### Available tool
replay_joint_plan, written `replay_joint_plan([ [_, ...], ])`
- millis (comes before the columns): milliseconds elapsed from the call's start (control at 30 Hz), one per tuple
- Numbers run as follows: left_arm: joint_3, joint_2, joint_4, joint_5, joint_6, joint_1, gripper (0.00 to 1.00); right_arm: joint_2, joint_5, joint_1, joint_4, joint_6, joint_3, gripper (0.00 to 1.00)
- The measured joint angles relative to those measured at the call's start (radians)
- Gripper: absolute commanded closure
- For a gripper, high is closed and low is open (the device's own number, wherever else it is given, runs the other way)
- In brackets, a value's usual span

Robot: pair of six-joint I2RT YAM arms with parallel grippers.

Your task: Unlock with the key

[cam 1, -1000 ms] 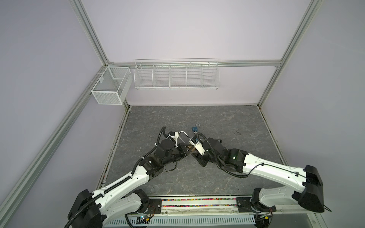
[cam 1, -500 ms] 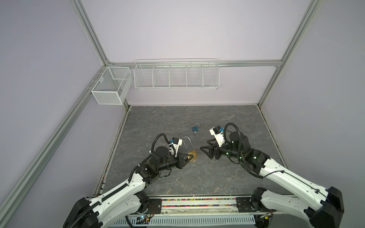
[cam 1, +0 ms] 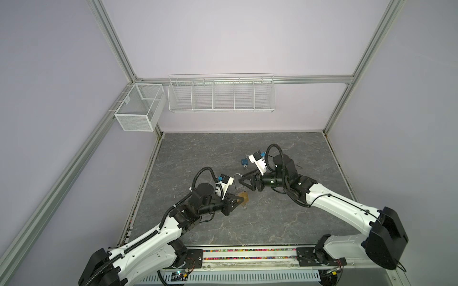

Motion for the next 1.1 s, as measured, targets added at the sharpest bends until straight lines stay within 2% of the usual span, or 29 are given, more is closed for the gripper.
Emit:
replay_joint_plan([
  [133, 0.006, 0.007, -0.011, -0.044, 0.005, -0.013, 1.00, 0.026, 0.053, 0.032, -0.035, -0.006, 0.061, 0.73],
  [233, 0.022, 0.013, -0.030, -0.094, 0.009, -0.029, 1.00, 0.048, 0.139, 0.056, -0.089, -0.003, 0.107, 0.85],
  [267, 0.028, 0.014, -0.039, -0.115, 0.011, -0.037, 1.00, 0.058, 0.173, 0.064, -0.109, -0.001, 0.122, 0.92],
  [533, 0.044, 0.038, -0.074, -0.206, 0.012, -0.063, 1.00, 0.081, 0.357, 0.106, -0.169, 0.029, 0.146, 0.93],
  [833, 0.004, 0.005, -0.043, -0.274, 0.013, -0.082, 1.00, 0.076, 0.512, 0.134, -0.216, 0.150, 0.142, 0.94],
  [867, 0.003, -0.004, -0.047, -0.283, 0.017, -0.085, 1.00, 0.076, 0.528, 0.140, -0.219, 0.161, 0.142, 0.93],
  [900, 0.003, -0.011, -0.053, -0.292, 0.023, -0.087, 1.00, 0.076, 0.539, 0.144, -0.220, 0.172, 0.142, 0.87],
  [1000, 0.010, -0.014, -0.081, -0.320, 0.045, -0.089, 1.00, 0.074, 0.568, 0.146, -0.233, 0.184, 0.141, 0.56],
  [1100, 0.034, 0.010, -0.134, -0.344, 0.064, -0.085, 1.00, 0.054, 0.589, 0.145, -0.233, 0.192, 0.108, 0.43],
])
